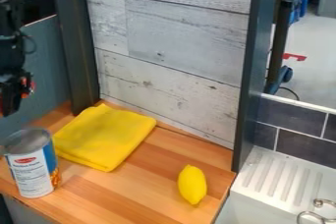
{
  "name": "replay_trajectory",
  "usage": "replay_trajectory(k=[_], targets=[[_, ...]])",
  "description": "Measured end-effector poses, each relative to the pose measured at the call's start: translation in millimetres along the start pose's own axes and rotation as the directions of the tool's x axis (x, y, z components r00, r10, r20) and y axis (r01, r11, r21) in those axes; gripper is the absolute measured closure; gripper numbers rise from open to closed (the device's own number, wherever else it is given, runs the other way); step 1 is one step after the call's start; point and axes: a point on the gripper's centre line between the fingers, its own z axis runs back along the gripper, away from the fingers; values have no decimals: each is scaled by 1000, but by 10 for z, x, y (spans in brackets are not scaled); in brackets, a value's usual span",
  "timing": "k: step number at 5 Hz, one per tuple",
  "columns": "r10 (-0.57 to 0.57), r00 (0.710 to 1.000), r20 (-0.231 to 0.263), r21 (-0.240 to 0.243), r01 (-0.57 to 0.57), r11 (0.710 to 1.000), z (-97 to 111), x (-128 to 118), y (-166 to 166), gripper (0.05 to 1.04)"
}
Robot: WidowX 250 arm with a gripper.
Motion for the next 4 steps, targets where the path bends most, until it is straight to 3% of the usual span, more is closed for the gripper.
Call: replay_trajectory(k=[2,3,4], targets=[[-38,999,-37,34,40,999,-279,158,70,522],[-50,999,-13,41,50,998,-346,231,75,521],[-61,998,-33,31,62,998,-505,289,58,521]])
